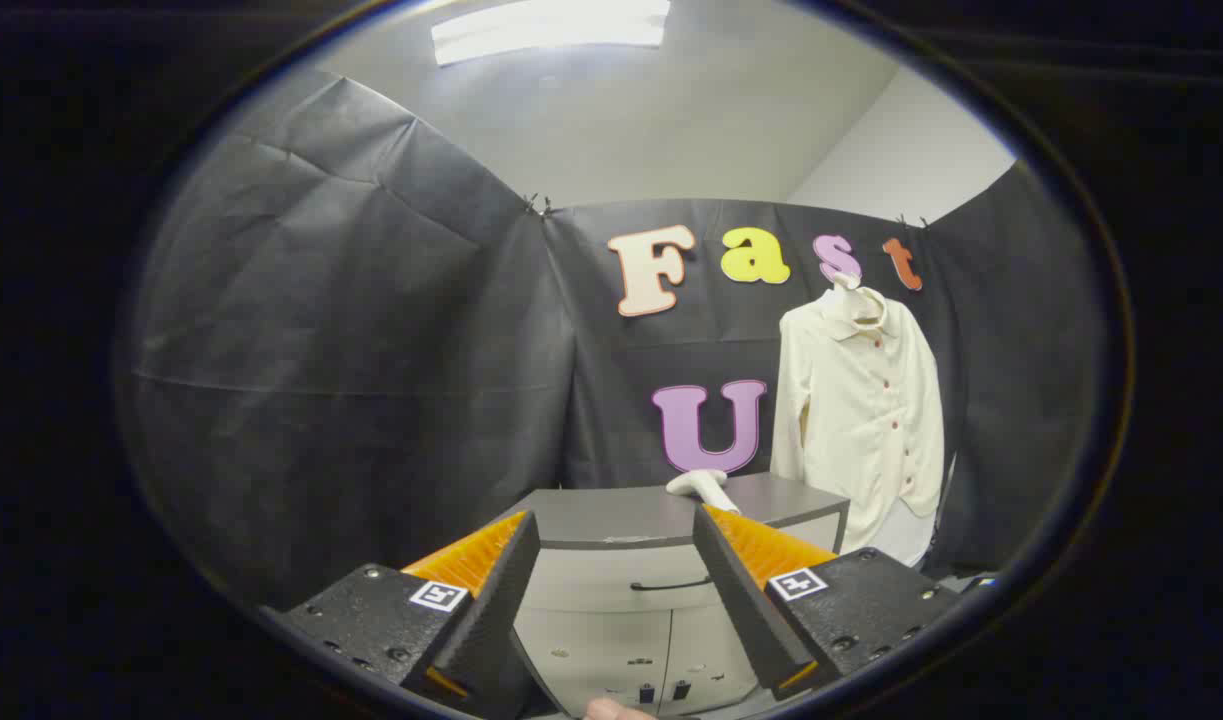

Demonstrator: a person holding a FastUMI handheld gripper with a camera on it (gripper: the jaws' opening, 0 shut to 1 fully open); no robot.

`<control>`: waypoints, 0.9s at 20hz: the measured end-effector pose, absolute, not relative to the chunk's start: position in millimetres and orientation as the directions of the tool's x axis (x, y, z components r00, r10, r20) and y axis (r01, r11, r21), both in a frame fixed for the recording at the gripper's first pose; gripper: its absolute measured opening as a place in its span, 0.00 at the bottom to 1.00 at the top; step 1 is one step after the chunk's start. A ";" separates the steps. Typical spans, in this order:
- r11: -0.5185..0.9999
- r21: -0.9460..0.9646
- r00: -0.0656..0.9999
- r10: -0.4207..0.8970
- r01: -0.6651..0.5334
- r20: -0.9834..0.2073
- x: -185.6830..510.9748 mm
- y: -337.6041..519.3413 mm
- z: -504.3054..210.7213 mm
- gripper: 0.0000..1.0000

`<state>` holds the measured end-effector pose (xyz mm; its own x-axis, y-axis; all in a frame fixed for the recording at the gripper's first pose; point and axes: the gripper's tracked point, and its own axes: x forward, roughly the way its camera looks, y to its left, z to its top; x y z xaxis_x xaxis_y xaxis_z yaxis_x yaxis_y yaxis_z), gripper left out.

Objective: Iron the clothes twice with a garment steamer, once on the left side and once on the right side.

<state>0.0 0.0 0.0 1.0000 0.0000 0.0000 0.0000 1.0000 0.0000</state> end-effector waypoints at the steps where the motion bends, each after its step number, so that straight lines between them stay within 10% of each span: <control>1: 1.000 0.000 1.000 -0.001 0.001 0.000 0.1 -0.6 0.1 0.94; 18: 1.000 -0.003 1.000 0.004 -0.004 -0.006 -1.2 0.0 -2.2 0.94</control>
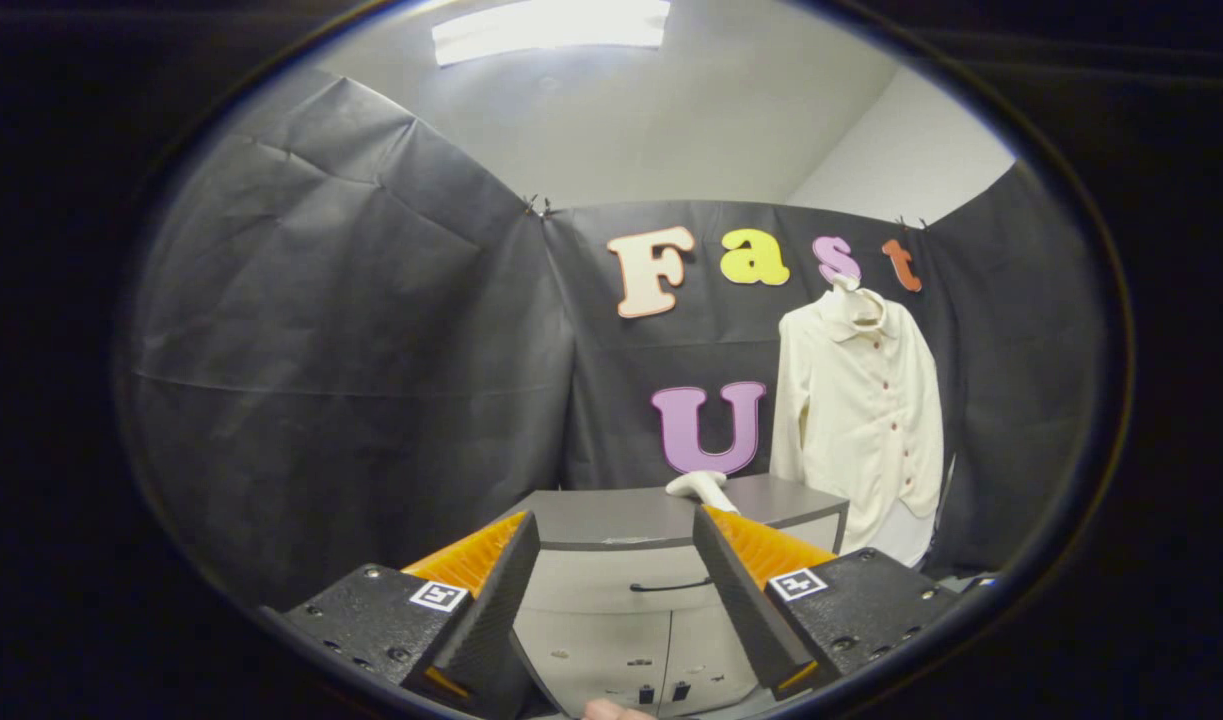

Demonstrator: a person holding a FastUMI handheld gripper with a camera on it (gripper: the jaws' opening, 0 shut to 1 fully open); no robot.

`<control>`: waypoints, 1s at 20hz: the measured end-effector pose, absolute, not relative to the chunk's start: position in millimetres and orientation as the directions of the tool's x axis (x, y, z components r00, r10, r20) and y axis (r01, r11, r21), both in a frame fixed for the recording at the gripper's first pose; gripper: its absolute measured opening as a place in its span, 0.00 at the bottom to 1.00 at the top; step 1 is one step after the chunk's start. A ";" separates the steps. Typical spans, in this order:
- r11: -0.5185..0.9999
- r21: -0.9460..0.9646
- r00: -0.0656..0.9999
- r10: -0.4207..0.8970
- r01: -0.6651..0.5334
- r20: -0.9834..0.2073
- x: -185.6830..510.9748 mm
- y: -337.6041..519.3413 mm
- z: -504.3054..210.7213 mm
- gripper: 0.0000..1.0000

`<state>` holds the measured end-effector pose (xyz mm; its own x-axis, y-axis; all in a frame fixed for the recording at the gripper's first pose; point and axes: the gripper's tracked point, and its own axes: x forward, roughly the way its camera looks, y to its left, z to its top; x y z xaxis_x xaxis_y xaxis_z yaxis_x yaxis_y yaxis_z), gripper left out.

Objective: Iron the clothes twice with a garment steamer, once on the left side and once on the right side.

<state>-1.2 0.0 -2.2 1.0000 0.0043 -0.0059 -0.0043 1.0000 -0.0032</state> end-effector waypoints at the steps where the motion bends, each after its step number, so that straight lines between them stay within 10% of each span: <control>1: 1.000 -0.002 1.000 0.003 -0.003 -0.006 -0.6 -1.7 -1.9 0.94; 20: 0.999 0.003 0.998 -0.038 0.038 -0.058 34.4 -24.4 -13.0 0.94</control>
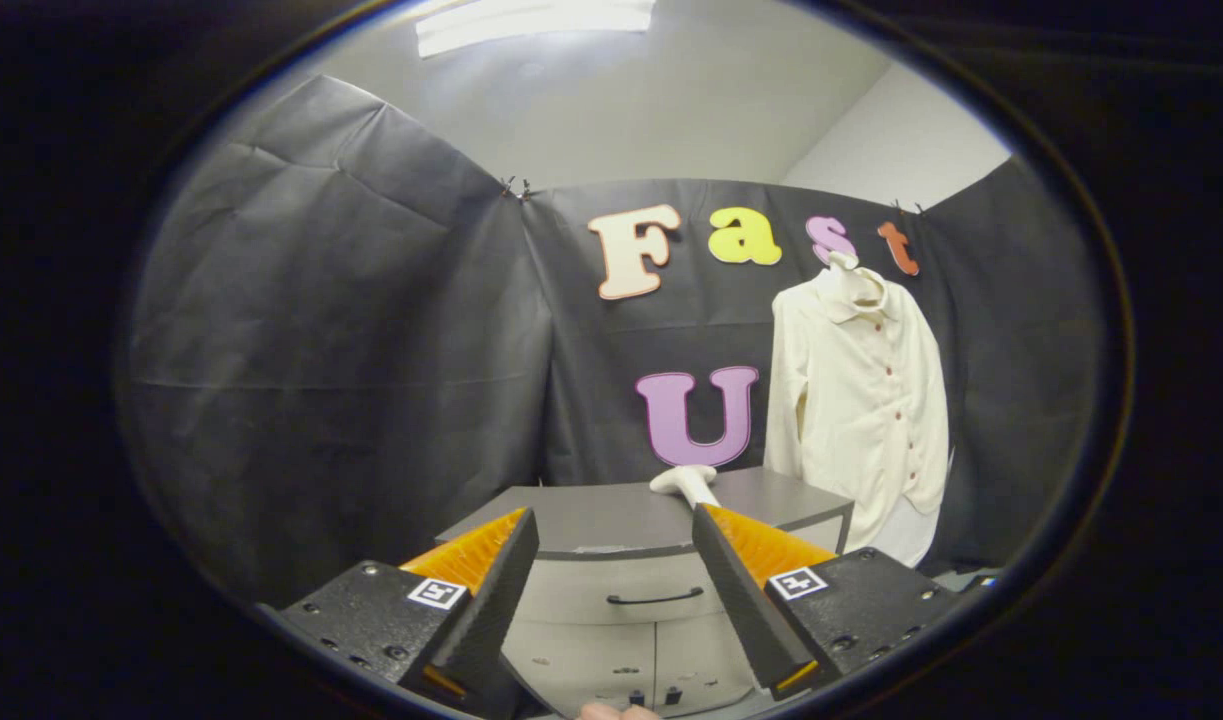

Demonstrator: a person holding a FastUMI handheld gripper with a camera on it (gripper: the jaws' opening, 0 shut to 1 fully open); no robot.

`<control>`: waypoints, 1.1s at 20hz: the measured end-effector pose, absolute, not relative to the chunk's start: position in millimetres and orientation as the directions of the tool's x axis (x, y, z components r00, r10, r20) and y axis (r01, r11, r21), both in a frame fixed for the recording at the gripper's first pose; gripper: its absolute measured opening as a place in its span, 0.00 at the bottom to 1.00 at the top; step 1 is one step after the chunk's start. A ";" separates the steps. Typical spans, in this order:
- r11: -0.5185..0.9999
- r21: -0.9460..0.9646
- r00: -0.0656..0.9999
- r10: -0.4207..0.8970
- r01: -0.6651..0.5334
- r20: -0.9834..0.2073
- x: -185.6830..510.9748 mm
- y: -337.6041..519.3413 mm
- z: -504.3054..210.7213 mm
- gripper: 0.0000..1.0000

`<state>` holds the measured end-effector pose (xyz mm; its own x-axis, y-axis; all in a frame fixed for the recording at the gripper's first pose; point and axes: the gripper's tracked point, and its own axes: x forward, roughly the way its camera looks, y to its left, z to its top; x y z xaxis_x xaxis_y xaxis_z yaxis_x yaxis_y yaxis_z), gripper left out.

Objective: Iron the clothes twice with a garment steamer, once on the left side and once on the right side.

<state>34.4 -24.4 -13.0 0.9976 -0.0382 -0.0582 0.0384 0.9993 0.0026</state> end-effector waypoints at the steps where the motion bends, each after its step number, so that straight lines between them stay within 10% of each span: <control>1: 0.999 -0.002 0.997 -0.039 0.038 -0.064 38.9 -26.2 -14.3 0.94; 22: 0.994 -0.089 0.965 -0.082 0.062 -0.250 196.4 -109.2 -78.0 0.95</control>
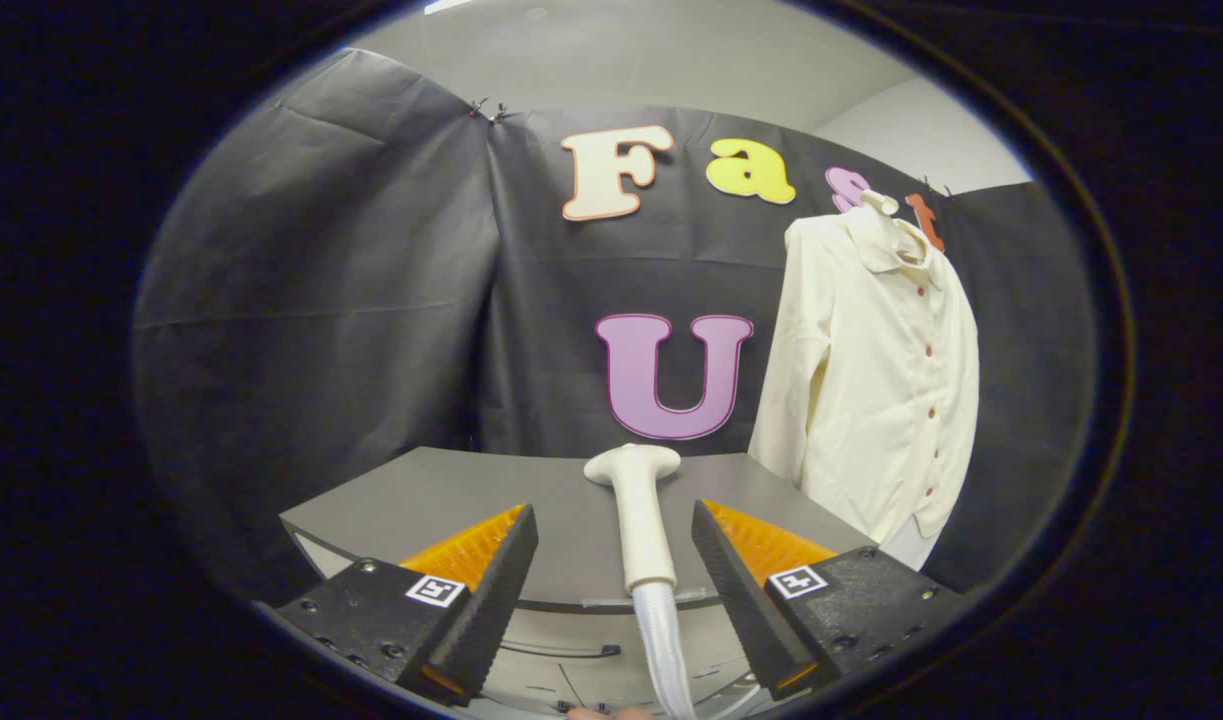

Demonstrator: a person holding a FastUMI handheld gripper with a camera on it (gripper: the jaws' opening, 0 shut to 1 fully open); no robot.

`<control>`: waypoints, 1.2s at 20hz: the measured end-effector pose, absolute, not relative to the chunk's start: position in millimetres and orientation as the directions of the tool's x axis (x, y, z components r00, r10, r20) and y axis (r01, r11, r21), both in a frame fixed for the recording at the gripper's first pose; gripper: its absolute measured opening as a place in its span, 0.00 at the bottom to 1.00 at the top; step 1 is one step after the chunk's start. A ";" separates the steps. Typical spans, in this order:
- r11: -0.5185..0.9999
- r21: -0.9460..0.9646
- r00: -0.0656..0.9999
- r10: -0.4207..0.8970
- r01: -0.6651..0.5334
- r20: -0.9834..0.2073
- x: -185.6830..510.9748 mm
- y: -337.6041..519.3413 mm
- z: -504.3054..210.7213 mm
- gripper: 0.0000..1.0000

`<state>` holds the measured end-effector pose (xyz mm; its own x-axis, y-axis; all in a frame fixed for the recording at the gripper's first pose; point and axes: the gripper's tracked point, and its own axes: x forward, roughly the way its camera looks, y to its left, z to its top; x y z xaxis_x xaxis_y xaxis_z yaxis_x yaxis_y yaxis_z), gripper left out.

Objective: Iron the clothes twice with a garment steamer, once on the left side and once on the right side.

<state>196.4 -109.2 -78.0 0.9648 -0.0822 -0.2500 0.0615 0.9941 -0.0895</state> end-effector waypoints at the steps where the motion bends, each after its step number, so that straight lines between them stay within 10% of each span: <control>1: 0.994 -0.094 0.962 -0.085 0.062 -0.258 203.5 -111.3 -80.6 0.95; 11: 0.982 -0.175 0.910 -0.142 0.078 -0.390 261.6 -126.3 -132.5 0.90; 24: 0.977 -0.194 0.891 -0.165 0.089 -0.422 272.0 -138.7 -152.3 0.42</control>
<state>272.0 -138.7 -152.3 0.8913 -0.1651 -0.4223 0.0892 0.9770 -0.1937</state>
